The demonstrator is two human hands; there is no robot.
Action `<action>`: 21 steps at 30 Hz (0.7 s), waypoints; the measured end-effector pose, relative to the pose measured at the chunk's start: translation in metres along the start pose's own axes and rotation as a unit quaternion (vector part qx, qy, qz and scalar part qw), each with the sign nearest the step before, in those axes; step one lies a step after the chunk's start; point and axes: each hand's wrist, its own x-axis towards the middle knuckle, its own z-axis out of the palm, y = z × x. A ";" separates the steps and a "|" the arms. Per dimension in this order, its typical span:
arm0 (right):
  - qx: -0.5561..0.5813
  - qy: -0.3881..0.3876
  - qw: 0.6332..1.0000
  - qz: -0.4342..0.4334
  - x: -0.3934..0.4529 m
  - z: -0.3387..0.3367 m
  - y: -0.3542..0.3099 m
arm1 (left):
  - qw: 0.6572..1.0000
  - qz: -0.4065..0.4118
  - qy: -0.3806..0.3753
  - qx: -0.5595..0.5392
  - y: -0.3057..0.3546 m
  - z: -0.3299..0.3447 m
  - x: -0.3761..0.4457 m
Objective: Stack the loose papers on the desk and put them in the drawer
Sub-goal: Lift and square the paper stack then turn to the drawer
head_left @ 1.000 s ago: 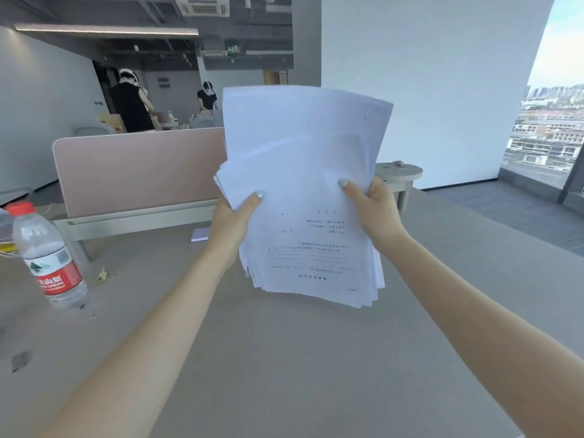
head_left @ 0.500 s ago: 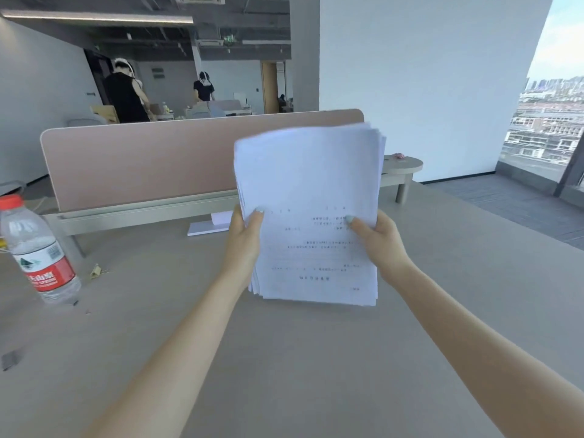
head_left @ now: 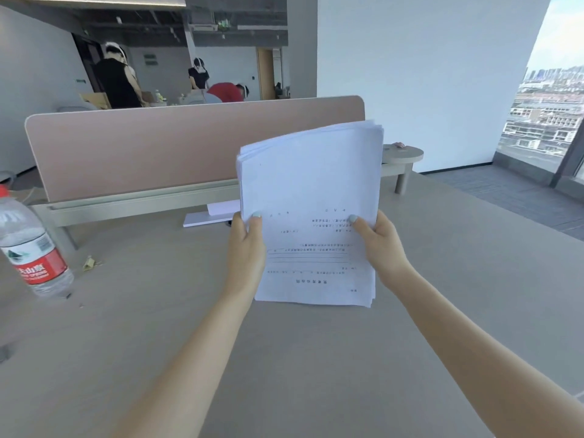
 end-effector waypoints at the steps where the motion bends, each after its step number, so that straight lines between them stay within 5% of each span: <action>1: 0.011 0.010 1.000 -0.014 0.000 0.002 -0.005 | 1.000 0.008 0.001 0.004 0.005 0.000 -0.001; 7: 0.050 0.001 0.998 -0.044 0.015 -0.007 -0.031 | 0.993 0.116 -0.008 0.007 0.036 -0.014 0.012; 13: 0.033 -0.033 0.997 0.060 0.011 -0.017 -0.007 | 0.992 0.012 -0.122 -0.029 0.002 -0.011 0.001; 16: 0.049 -0.003 0.996 0.070 0.004 -0.013 -0.008 | 0.996 0.007 -0.088 -0.024 0.003 -0.002 -0.005; 21: 0.047 0.059 0.996 -0.042 0.005 -0.015 -0.056 | 0.995 0.078 -0.023 -0.065 0.046 0.003 0.000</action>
